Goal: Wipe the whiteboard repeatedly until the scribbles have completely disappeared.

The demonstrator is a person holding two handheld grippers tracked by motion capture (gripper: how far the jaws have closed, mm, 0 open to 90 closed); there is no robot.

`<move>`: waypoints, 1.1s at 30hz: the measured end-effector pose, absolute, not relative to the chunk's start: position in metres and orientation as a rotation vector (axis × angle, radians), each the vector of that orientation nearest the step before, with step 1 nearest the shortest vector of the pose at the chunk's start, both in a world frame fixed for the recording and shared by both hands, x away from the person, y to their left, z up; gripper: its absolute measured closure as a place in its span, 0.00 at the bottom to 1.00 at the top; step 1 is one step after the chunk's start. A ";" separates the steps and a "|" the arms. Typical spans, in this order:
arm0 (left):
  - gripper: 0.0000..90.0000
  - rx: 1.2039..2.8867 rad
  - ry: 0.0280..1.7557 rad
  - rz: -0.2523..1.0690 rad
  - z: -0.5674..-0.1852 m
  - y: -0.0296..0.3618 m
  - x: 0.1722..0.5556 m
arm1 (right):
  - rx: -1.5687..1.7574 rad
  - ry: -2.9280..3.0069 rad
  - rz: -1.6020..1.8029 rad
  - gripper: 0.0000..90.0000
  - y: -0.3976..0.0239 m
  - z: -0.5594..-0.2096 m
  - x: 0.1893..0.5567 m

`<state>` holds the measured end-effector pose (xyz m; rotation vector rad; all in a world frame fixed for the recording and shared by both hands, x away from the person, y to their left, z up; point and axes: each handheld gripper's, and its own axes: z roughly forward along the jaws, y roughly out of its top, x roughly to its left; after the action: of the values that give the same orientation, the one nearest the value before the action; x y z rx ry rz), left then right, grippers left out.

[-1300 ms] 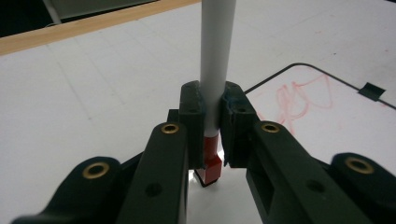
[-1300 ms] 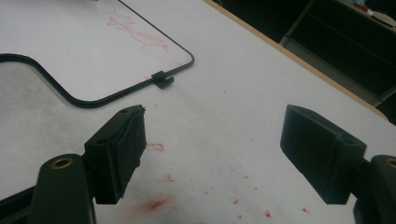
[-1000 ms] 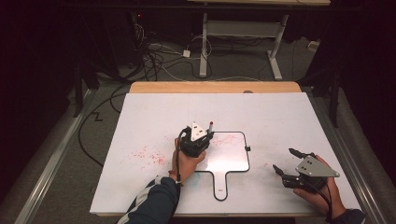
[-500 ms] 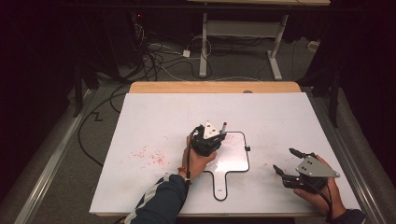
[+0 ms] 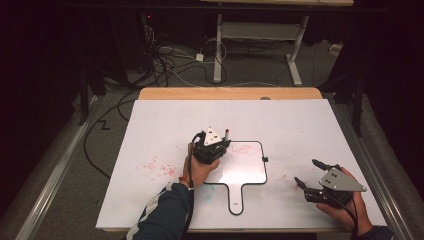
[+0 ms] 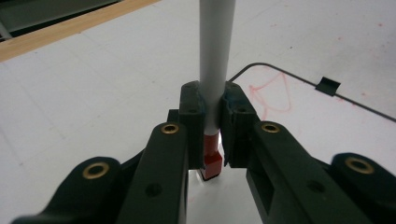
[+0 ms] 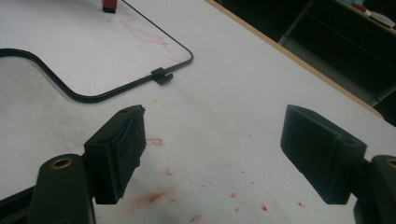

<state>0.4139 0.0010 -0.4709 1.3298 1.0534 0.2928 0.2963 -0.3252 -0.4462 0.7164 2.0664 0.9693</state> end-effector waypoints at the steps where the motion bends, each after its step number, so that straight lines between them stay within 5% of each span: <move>1: 0.88 1.324 1.060 0.288 -0.471 0.000 0.414 | 0.717 2.065 0.970 0.25 -0.325 -0.446 0.296; 11: 0.88 1.378 0.965 0.237 -0.471 -0.040 0.402 | 0.709 2.078 0.964 0.25 -0.324 -0.448 0.298; 24: 0.88 1.315 1.085 0.354 -0.472 0.011 0.434 | 0.716 2.071 0.964 0.25 -0.325 -0.447 0.296; 33: 0.88 1.287 1.106 0.330 -0.471 0.010 0.433 | 0.717 2.073 0.960 0.25 -0.326 -0.447 0.297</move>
<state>0.4326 0.0099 -0.4713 1.2869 1.1062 0.3297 0.2968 -0.3256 -0.4467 0.7167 2.0732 0.9602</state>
